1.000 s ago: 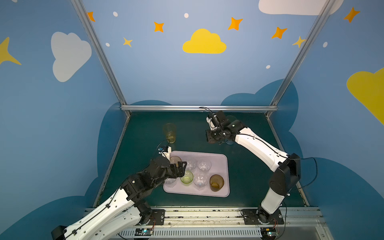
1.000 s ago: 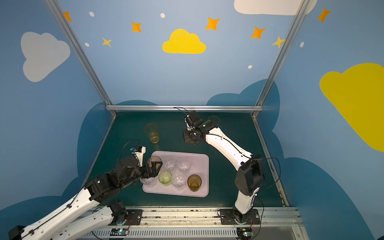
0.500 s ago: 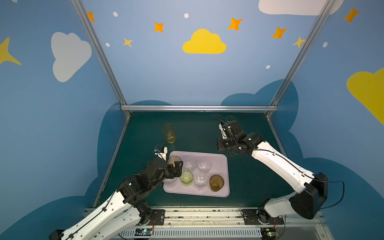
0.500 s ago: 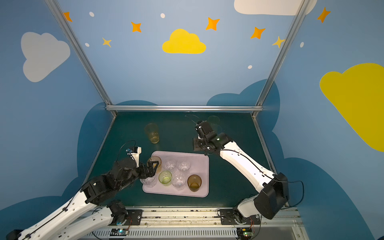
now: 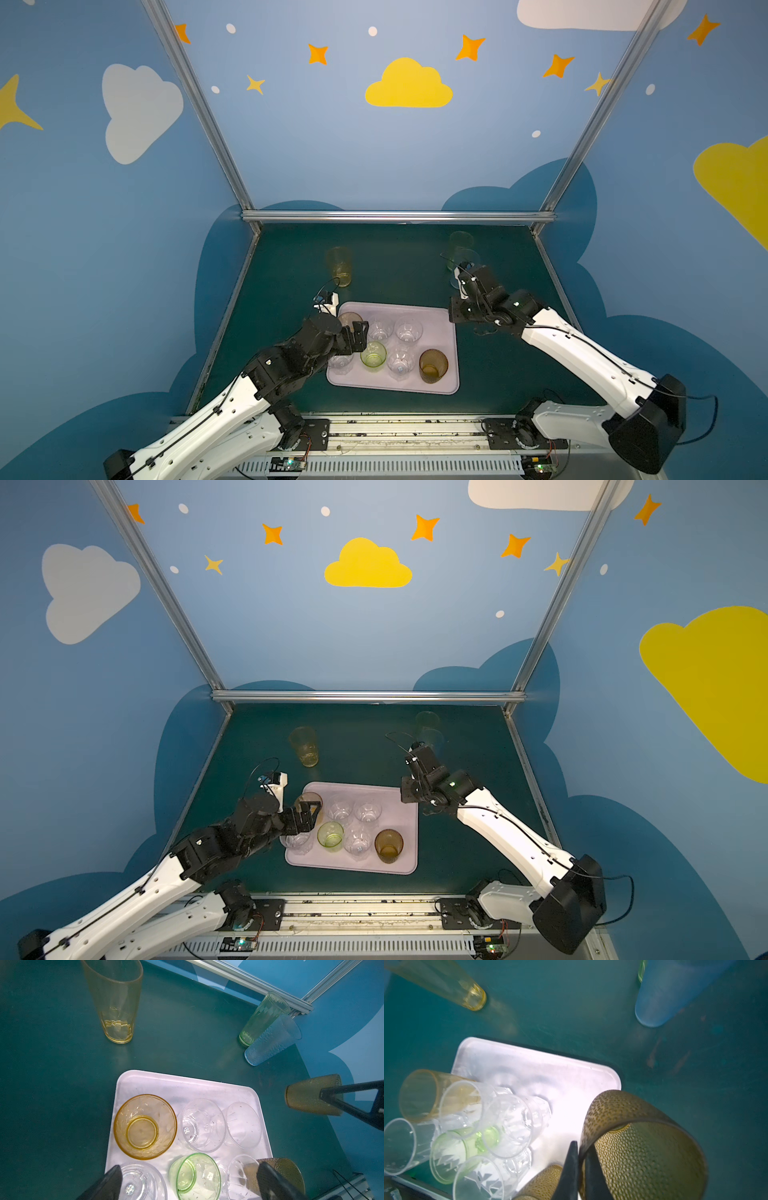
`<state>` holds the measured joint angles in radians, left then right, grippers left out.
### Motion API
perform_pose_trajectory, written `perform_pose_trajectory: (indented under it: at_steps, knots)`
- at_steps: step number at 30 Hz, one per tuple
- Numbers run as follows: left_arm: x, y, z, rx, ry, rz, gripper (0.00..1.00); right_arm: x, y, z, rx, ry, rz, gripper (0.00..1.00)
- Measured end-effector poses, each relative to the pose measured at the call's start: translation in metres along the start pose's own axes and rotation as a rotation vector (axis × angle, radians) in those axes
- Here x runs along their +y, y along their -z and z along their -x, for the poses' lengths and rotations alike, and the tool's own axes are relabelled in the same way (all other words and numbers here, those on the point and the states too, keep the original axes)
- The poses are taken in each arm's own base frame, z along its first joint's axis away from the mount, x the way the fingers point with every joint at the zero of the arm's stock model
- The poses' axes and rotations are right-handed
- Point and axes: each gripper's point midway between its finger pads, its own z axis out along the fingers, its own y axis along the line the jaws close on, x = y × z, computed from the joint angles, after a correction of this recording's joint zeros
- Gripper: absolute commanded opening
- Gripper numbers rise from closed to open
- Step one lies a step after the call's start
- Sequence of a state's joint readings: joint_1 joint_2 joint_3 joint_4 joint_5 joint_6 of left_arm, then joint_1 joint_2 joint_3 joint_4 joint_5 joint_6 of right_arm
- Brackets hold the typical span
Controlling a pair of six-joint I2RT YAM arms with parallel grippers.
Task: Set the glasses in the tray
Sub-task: 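Lift the gold textured glass and carry it over the tray with the right gripper, then lower the gold textured glass onto the tray and open the right gripper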
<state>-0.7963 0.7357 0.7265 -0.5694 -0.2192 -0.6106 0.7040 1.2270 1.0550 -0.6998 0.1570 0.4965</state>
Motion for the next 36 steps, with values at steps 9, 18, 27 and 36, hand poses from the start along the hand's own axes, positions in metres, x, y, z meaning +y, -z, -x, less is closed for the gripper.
perform_pose_trajectory:
  at_steps: [9, 18, 27, 36]
  knots:
    - [-0.008, 0.0, 0.006, -0.015, 0.008, -0.026, 1.0, 0.001, -0.011, -0.025, 0.052, -0.054, 0.044, 0.0]
    - [-0.015, 0.0, 0.01, -0.03, 0.016, -0.061, 1.0, 0.011, -0.026, -0.044, 0.103, -0.074, 0.075, 0.0]
    - [-0.015, 0.003, 0.013, -0.06, 0.026, -0.083, 1.0, 0.02, -0.04, -0.049, 0.132, -0.077, 0.085, 0.0]
    - [-0.015, 0.003, 0.014, -0.077, 0.026, -0.091, 1.0, 0.023, -0.062, -0.065, 0.204, -0.066, 0.059, 0.0]
